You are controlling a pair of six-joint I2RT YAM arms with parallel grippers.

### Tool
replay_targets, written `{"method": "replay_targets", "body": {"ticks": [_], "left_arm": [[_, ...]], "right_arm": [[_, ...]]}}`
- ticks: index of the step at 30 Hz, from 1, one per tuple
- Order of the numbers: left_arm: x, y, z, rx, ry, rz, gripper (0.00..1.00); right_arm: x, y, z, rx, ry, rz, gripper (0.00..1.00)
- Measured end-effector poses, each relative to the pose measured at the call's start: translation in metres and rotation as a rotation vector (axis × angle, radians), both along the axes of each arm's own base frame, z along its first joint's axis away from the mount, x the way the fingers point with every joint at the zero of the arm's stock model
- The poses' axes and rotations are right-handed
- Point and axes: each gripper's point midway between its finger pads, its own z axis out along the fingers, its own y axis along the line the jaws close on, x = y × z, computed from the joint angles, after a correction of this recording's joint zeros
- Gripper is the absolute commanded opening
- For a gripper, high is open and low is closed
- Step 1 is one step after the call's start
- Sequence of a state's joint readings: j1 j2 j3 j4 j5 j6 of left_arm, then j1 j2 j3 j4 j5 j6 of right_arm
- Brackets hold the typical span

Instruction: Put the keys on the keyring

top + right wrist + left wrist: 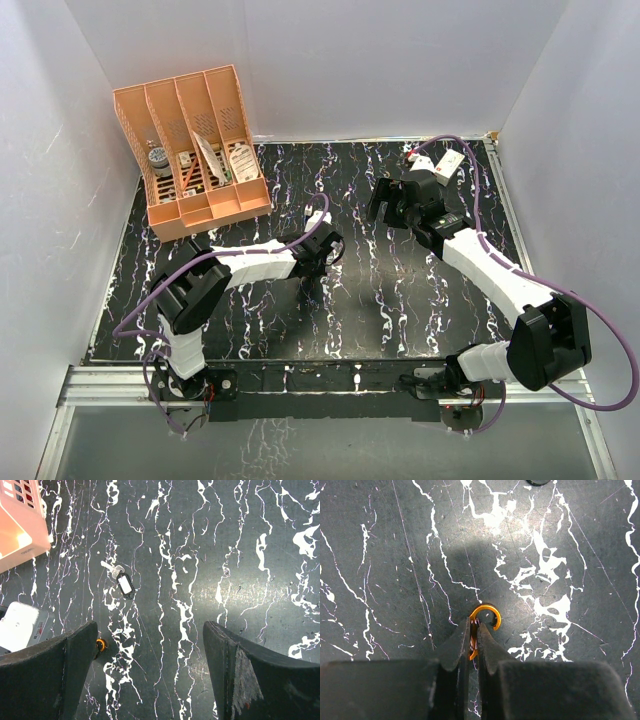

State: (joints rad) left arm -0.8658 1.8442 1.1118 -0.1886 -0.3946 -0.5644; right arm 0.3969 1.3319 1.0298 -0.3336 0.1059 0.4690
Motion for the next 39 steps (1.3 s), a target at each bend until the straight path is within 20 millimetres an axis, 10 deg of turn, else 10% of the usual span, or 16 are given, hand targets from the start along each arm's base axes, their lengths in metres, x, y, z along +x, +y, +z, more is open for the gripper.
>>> {"method": "replay_targets", "body": {"ticks": [39], "left_arm": [[0.013,0.033,0.022,0.113,-0.027,0.022,0.00]], "right_arm": [[-0.002,-0.001,-0.005,-0.003,0.011,0.003,0.85]]}}
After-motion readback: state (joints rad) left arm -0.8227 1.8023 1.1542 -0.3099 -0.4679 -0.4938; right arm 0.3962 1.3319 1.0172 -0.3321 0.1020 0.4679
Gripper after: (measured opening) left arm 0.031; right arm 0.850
